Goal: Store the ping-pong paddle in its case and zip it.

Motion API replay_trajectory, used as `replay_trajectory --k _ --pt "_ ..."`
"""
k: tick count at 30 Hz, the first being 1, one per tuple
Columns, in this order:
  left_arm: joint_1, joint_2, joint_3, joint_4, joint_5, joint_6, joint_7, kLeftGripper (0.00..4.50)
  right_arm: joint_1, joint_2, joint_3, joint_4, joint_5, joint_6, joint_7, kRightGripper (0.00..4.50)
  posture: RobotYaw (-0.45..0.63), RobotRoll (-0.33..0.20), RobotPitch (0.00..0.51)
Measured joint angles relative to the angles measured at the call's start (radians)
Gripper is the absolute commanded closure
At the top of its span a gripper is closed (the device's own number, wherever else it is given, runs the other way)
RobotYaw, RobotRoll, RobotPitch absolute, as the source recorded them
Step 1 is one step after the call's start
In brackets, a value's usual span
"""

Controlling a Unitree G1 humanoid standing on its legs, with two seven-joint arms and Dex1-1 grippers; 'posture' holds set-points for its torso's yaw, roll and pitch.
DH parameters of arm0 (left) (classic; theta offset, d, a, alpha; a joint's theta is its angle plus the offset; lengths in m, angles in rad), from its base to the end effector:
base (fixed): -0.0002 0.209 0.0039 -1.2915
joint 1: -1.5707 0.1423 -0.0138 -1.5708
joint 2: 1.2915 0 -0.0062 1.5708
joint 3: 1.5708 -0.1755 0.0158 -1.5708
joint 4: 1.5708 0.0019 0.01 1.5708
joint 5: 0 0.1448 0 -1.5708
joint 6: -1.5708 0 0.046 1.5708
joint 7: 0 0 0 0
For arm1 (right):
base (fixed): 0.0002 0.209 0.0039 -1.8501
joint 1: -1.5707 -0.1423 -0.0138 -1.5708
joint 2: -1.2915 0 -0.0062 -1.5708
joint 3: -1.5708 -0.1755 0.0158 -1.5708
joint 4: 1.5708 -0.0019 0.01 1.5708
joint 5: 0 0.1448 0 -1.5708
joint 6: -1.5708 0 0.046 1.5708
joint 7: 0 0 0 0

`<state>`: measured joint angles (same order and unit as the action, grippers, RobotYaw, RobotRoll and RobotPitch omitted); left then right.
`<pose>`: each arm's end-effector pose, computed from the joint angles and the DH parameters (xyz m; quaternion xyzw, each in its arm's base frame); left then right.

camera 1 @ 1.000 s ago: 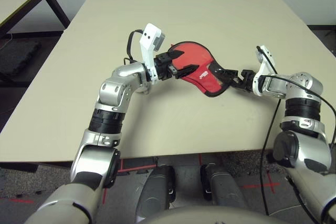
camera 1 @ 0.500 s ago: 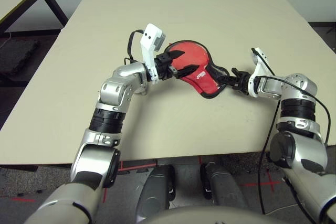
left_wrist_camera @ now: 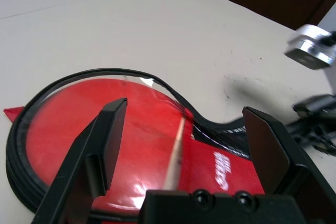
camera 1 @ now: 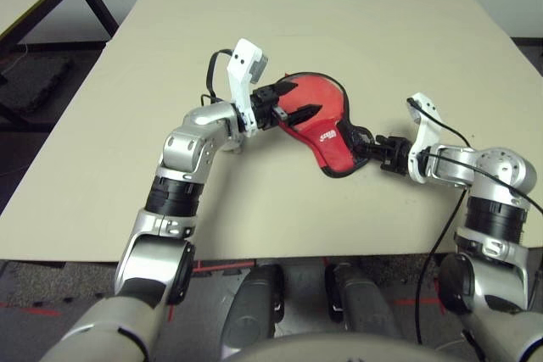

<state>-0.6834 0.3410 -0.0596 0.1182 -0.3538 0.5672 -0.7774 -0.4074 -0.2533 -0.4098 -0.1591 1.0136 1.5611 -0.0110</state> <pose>0.3081 0.1574 0.1842 0.0223 0.0308 -0.4657 0.8841 0.2359 -0.2011 0.1429 0.2606 0.3703 0.2602 0.8528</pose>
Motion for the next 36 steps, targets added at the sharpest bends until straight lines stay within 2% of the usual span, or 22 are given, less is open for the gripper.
replay_trajectory --k 5,7,9,10,12,16,21,27,36 --pt "-0.007 -0.006 -0.004 0.020 0.001 -0.014 -0.004 0.00 0.099 -0.025 -0.011 -0.075 0.311 0.011 -0.246 4.48 -0.03 0.000 0.167" --pt "-0.014 -0.010 -0.008 0.026 0.001 -0.018 -0.010 0.00 0.159 -0.106 0.032 -0.090 0.509 -0.044 -0.377 4.48 -0.06 0.000 0.169" --pt "-0.020 -0.009 -0.008 0.041 0.002 -0.024 -0.012 0.00 0.249 -0.259 0.144 -0.130 0.764 -0.202 -0.528 4.48 -0.06 0.000 0.169" --pt "-0.020 -0.008 -0.008 0.045 0.003 -0.027 -0.013 0.00 0.286 -0.316 0.185 -0.164 0.838 -0.265 -0.563 4.48 -0.06 0.000 0.169" --pt "-0.024 -0.009 -0.009 0.052 0.004 -0.032 -0.017 0.00 0.356 -0.389 0.255 -0.235 0.915 -0.377 -0.583 4.48 -0.07 0.000 0.169" --pt "-0.032 -0.011 -0.019 0.058 0.006 -0.040 -0.021 0.00 0.467 -0.457 0.358 -0.365 0.939 -0.573 -0.579 4.48 -0.07 0.000 0.169" --pt "-0.033 -0.011 -0.023 0.064 0.009 -0.047 -0.027 0.00 0.545 -0.470 0.449 -0.475 0.940 -0.755 -0.590 4.48 -0.08 0.000 0.168" --pt "-0.038 -0.011 -0.025 0.079 0.010 -0.050 -0.035 0.00 0.568 -0.496 0.546 -0.549 0.940 -0.913 -0.628 4.48 -0.08 0.000 0.166" --pt "-0.044 -0.010 -0.026 0.086 0.014 -0.056 -0.039 0.00 0.581 -0.582 0.584 -0.582 0.941 -0.989 -0.610 4.48 -0.08 0.000 0.165"
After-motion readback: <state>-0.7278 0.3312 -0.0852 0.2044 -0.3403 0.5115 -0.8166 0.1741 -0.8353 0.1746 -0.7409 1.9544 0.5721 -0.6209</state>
